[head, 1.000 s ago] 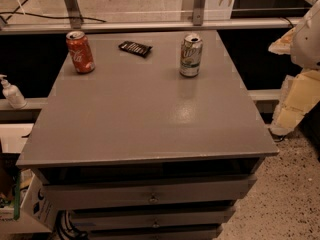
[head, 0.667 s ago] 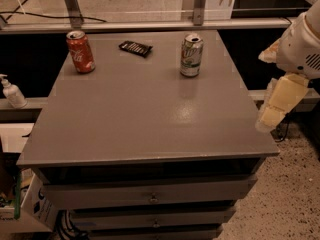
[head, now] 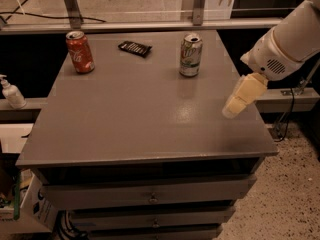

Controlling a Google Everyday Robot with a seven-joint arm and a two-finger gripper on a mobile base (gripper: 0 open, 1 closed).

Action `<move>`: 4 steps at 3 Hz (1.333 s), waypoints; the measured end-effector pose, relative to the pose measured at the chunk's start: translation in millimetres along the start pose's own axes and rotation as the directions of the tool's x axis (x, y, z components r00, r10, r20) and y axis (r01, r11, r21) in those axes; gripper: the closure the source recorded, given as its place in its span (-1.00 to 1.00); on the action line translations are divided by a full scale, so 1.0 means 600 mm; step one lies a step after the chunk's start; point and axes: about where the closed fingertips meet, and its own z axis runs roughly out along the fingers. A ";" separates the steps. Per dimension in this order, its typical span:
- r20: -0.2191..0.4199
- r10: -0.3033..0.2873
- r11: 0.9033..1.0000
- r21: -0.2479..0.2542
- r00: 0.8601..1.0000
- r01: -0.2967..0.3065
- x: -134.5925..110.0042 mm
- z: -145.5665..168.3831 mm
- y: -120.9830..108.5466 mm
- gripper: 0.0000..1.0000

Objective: Move 7up can near coke can

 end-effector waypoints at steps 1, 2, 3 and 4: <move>-0.001 -0.001 1.000 -0.001 1.000 0.001 0.000 0.000 0.001 -1.00; 0.061 -0.042 0.998 0.046 0.997 0.039 -0.010 -0.001 -0.010 -1.00; 0.193 -0.104 0.987 0.143 0.976 0.077 -0.049 0.004 -0.050 -1.00; 0.284 -0.117 0.976 0.211 0.952 0.057 -0.089 0.029 -0.103 -1.00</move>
Offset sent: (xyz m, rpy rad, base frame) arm 0.0224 0.0036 0.0166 0.0977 -0.2683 0.0727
